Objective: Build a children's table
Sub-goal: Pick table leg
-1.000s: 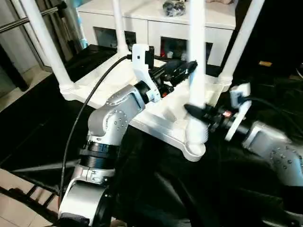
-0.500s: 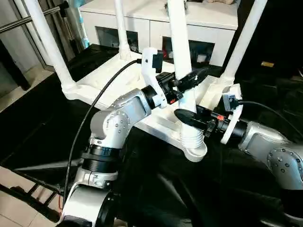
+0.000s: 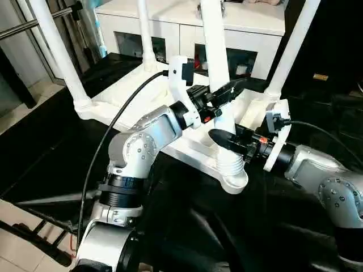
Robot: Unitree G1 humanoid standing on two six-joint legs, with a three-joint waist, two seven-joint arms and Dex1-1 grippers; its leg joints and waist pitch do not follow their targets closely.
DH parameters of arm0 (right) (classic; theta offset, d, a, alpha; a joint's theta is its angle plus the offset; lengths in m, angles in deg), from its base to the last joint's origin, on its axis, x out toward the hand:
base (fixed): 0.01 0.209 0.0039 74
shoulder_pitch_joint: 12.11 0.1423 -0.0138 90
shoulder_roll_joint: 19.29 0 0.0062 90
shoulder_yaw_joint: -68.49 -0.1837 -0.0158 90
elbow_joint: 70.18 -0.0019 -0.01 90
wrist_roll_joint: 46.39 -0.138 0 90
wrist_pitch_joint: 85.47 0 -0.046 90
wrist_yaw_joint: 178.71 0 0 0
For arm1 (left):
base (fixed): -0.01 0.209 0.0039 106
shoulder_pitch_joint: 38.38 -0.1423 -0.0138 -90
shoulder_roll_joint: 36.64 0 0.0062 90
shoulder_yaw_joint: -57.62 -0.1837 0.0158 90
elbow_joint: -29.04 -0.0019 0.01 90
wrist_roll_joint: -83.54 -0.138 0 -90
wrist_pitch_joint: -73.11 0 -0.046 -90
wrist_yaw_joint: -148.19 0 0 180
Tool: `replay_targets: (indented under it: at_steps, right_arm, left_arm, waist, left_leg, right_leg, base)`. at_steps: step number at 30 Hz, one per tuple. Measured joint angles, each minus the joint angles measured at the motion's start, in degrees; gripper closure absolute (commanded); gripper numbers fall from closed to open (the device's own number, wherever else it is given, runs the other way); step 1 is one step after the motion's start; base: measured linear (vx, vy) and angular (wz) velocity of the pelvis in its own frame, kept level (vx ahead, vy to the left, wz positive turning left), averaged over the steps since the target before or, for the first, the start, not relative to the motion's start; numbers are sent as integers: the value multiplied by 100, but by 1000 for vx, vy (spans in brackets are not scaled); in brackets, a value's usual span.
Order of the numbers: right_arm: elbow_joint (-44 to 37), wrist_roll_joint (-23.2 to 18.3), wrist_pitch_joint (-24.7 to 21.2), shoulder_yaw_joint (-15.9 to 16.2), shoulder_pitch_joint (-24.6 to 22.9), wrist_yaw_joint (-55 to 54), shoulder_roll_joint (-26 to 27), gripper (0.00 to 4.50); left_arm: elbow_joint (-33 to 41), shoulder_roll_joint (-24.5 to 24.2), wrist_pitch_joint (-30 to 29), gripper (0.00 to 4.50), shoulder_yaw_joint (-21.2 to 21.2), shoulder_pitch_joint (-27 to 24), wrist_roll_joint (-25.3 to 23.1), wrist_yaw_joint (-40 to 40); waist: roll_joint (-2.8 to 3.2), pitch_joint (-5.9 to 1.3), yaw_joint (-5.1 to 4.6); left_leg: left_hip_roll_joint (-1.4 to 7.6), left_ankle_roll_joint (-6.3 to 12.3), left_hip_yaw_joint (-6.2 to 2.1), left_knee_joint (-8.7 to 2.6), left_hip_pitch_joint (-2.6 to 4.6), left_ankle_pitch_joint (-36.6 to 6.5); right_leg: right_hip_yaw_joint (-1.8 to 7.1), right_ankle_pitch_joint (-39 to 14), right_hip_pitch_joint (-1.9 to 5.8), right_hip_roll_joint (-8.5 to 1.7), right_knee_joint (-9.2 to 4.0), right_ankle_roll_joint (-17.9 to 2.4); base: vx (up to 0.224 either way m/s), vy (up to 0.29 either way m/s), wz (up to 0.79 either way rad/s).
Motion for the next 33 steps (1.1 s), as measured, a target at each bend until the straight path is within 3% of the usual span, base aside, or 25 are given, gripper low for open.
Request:
replay_targets:
  at_steps: [1, 2, 6, 8, 15, 19, 33]
  right_arm:
    - [0, 13, 9, 5, 0, -6, 13, 264]
    - [0, 25, 11, 12, 1, -11, 18, 208]
    - [-3, 0, -77, 45, 9, 55, -14, 187]
    - [-6, -18, -195, 129, 13, 269, -264, 154]
    - [-41, -566, -775, 159, 37, 1400, -974, 152]
    - [-66, -622, -874, 213, 69, 1743, -1160, 152]
    - [-58, -580, -868, 452, 279, 2130, -1206, 152]
  left_arm:
    - [0, 0, 4, 262, 0, 0, -12, -1]
    - [3, -5, 4, 262, -5, 0, -24, 7]
    - [34, -167, 3, 262, -123, 0, -84, 210]
    - [139, -412, -29, 262, -236, -27, -83, 515]
    - [411, -935, -261, 262, -574, -59, 145, 1748]
    - [439, -1040, -340, 263, -714, -58, 260, 2192]
    - [467, -916, -476, 263, -738, -16, 492, 2519]
  waist:
    - [0, 0, 0]
    - [-1, 0, -1]
    - [-1, 0, -4]
    - [0, 0, -4]
    - [-2, 1, 22]
    - [-4, 0, 14]
    - [-4, 0, 19]
  left_leg:
    - [0, 0, 0, 0, 0, 0]
    - [0, 0, 0, 0, 0, 0]
    - [0, 0, 0, 0, 0, 0]
    - [0, 0, 0, -1, 0, 0]
    - [-1, 7, 1, -1, 0, 4]
    - [0, 11, 1, -1, 3, 7]
    - [0, 29, 2, 0, 4, 18]
  right_leg:
    - [0, 0, 0, 0, 0, 0]
    - [1, 0, 0, 0, 0, 0]
    - [0, 0, 0, 0, -1, 1]
    - [0, 0, -1, 0, -1, 2]
    - [3, 0, 2, -1, -2, 1]
    - [1, 3, 2, 0, 0, 1]
    - [3, 7, 2, 0, 1, 0]
  base:
    - [0, 0, 0]
    - [0, 0, 0]
    - [0, 0, 0]
    - [0, 0, 0]
    - [0, 0, 0]
    - [0, 0, 0]
    - [0, 0, 0]
